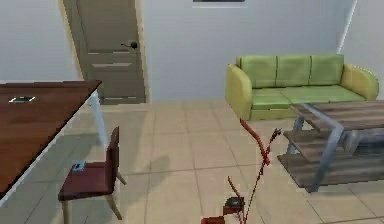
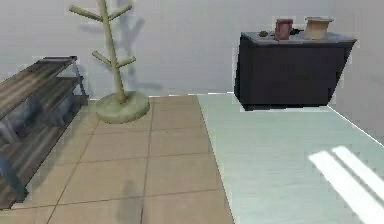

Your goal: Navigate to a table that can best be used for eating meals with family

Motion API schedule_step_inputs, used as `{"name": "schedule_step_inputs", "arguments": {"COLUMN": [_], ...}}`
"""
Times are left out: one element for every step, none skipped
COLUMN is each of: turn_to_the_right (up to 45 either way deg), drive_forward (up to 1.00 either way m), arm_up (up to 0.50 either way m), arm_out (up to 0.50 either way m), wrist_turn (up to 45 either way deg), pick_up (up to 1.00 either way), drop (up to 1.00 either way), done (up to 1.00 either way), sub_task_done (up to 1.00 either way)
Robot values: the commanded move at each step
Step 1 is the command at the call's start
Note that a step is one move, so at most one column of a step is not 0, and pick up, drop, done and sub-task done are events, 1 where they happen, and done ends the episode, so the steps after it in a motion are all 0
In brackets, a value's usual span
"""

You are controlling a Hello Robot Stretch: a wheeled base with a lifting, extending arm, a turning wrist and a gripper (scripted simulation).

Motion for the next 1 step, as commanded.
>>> {"name": "schedule_step_inputs", "arguments": {"turn_to_the_right": [45.0], "drive_forward": [0.00], "arm_up": [0.00], "arm_out": [0.00], "wrist_turn": [0.0], "pick_up": [0.00], "drop": [0.00], "done": [0.00], "sub_task_done": [0.00]}}
